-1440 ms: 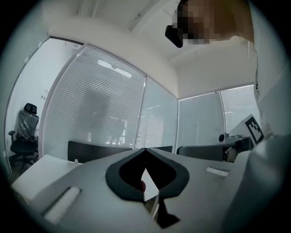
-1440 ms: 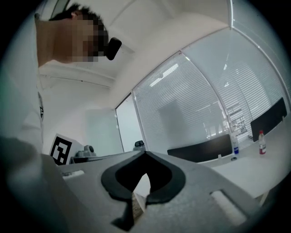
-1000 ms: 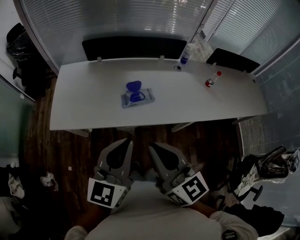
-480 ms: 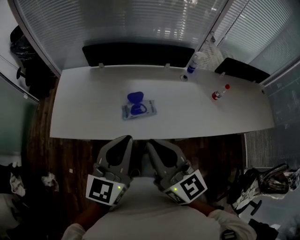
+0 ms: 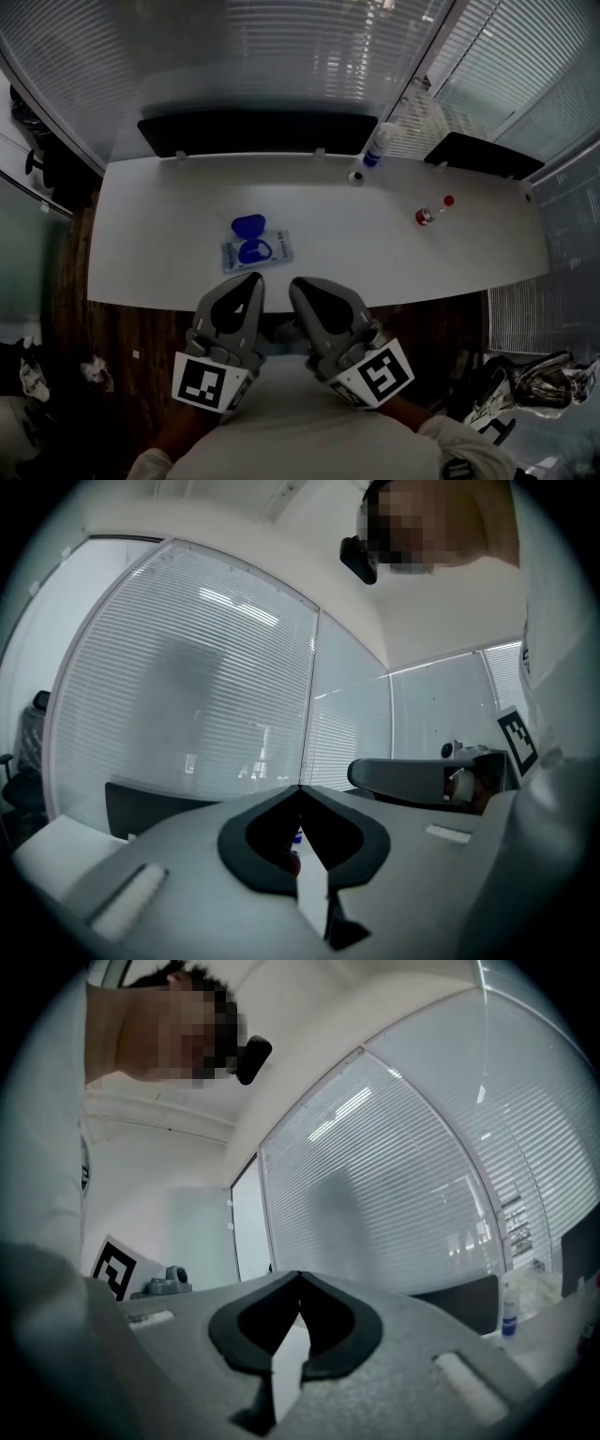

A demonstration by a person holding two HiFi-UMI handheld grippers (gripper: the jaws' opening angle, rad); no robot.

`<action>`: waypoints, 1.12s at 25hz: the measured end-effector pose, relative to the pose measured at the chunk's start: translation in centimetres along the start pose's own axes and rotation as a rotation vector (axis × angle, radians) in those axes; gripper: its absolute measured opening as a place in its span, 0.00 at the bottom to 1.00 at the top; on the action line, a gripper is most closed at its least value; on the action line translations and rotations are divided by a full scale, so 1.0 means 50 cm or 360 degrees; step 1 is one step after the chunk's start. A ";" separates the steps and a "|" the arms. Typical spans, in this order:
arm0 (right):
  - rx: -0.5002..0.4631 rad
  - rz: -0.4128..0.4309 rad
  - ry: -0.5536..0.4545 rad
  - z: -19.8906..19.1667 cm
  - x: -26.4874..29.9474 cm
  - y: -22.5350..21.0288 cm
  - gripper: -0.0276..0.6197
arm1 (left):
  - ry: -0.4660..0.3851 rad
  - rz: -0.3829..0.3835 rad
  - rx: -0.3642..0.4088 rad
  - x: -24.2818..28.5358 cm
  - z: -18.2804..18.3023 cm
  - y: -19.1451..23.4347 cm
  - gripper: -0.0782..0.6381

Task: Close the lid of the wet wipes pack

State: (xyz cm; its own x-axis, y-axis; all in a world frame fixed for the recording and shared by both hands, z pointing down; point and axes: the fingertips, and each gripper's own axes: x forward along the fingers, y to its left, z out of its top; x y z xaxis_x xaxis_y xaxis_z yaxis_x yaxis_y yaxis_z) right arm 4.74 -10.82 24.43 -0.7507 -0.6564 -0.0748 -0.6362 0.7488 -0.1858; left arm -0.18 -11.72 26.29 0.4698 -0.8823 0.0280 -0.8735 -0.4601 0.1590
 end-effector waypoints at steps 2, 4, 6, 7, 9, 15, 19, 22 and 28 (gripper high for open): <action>-0.0008 0.0012 0.0012 0.003 0.004 -0.016 0.04 | -0.0005 0.0002 0.0008 0.022 0.008 -0.002 0.11; -0.0030 0.0026 0.0022 0.007 0.010 -0.028 0.04 | -0.0012 0.0010 0.0015 0.036 0.014 -0.001 0.11; -0.0039 0.0035 0.0025 0.008 0.023 -0.038 0.04 | -0.0025 0.0015 0.0011 0.048 0.020 0.007 0.11; -0.0044 0.0037 0.0024 0.009 0.031 -0.040 0.04 | -0.0032 0.0013 0.0012 0.052 0.022 0.011 0.11; -0.0066 0.0040 0.0006 0.014 0.043 -0.041 0.04 | -0.0037 0.0003 0.0021 0.055 0.025 0.018 0.11; -0.0099 0.0025 -0.0026 0.027 0.083 -0.042 0.04 | -0.0045 -0.0023 0.0020 0.062 0.038 0.047 0.11; -0.0100 0.0006 -0.0016 0.020 0.104 -0.044 0.04 | -0.0038 -0.0053 0.0053 0.063 0.042 0.064 0.11; -0.0094 0.0001 0.0013 0.011 0.121 -0.041 0.04 | -0.0034 -0.0051 0.0048 0.061 0.043 0.081 0.11; -0.0077 -0.0007 0.0066 -0.007 0.150 -0.046 0.04 | 0.0046 -0.0032 0.0020 0.067 0.013 0.113 0.11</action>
State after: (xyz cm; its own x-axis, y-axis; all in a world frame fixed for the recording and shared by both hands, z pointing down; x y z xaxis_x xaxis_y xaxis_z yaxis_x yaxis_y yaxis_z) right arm 0.51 -17.43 24.65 -0.7541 -0.6559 -0.0332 -0.6465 0.7503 -0.1381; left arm -3.63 -17.33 26.62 0.4905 -0.8698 0.0536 -0.8654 -0.4790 0.1474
